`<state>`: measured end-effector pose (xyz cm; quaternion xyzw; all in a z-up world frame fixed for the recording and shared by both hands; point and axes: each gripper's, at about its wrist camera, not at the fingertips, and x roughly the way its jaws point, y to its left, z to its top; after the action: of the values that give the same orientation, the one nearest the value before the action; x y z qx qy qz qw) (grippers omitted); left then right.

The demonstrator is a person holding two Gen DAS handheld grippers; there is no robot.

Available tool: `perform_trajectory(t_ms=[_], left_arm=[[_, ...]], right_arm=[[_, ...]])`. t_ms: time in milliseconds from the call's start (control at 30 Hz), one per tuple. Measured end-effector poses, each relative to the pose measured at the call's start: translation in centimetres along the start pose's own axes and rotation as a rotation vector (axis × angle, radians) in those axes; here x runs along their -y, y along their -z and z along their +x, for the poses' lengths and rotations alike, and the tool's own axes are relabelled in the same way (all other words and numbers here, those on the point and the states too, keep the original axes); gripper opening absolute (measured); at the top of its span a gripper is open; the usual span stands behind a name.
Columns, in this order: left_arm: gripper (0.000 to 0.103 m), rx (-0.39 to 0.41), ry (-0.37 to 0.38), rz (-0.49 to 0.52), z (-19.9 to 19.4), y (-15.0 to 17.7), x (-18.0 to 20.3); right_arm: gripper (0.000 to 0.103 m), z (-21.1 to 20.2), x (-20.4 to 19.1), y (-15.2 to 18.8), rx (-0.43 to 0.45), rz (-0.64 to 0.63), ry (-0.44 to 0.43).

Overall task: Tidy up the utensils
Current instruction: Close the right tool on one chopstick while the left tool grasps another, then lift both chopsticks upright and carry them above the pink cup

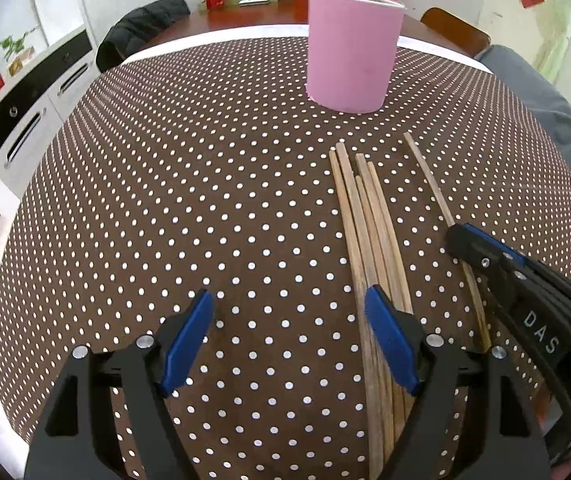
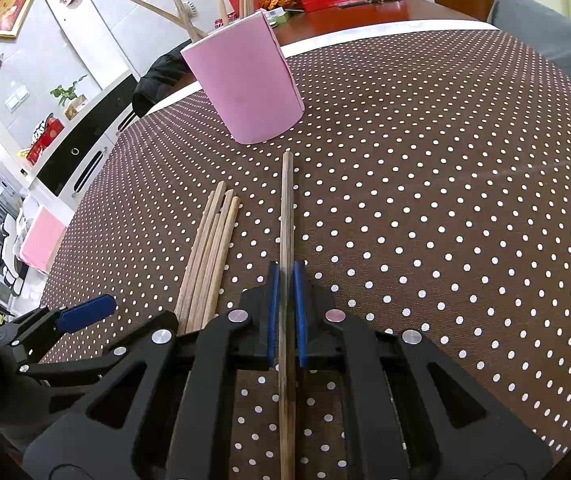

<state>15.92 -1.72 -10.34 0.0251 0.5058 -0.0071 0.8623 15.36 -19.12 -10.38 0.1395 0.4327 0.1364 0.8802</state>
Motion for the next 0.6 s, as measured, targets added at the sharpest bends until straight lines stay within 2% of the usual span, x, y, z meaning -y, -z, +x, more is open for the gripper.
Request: perform_trajectory(t_ms=[167, 200, 233, 433, 500, 533, 567, 600], left_arm=[[0.078, 0.003, -0.019, 0.005, 0.1, -0.3, 0.7], [0.08, -0.029, -0.025, 0.005, 0.6, -0.2, 0.9], [0.082, -0.015, -0.037, -0.012, 0.7, -0.4, 0.6], [0.081, -0.008, -0.01, -0.018, 1.6, -1.2, 1.1], [0.071, 0.019, 0.007, -0.011, 1.5, -1.1, 1.0], [0.051, 0.04, 0.016, 0.008, 1.2, -1.0, 0.2], [0.023, 0.054, 0.018, 0.021, 0.9, -0.9, 0.6], [0.008, 0.059, 0.018, 0.022, 0.8, -0.7, 0.7]], right_arm=[[0.008, 0.0, 0.1, 0.0, 0.0, 0.005, -0.006], [0.008, 0.1, 0.2, 0.0, 0.0, 0.01, -0.012], [0.008, 0.1, 0.3, 0.1, 0.0, 0.015, -0.017], [0.008, -0.1, 0.3, 0.1, 0.001, 0.009, -0.009], [0.008, -0.1, 0.3, 0.1, 0.001, 0.009, -0.01], [0.008, -0.1, 0.4, 0.1, 0.001, 0.014, -0.015], [0.008, -0.1, 0.4, 0.0, 0.001, 0.017, -0.018], [0.008, -0.1, 0.4, 0.0, 0.001, 0.014, -0.016]])
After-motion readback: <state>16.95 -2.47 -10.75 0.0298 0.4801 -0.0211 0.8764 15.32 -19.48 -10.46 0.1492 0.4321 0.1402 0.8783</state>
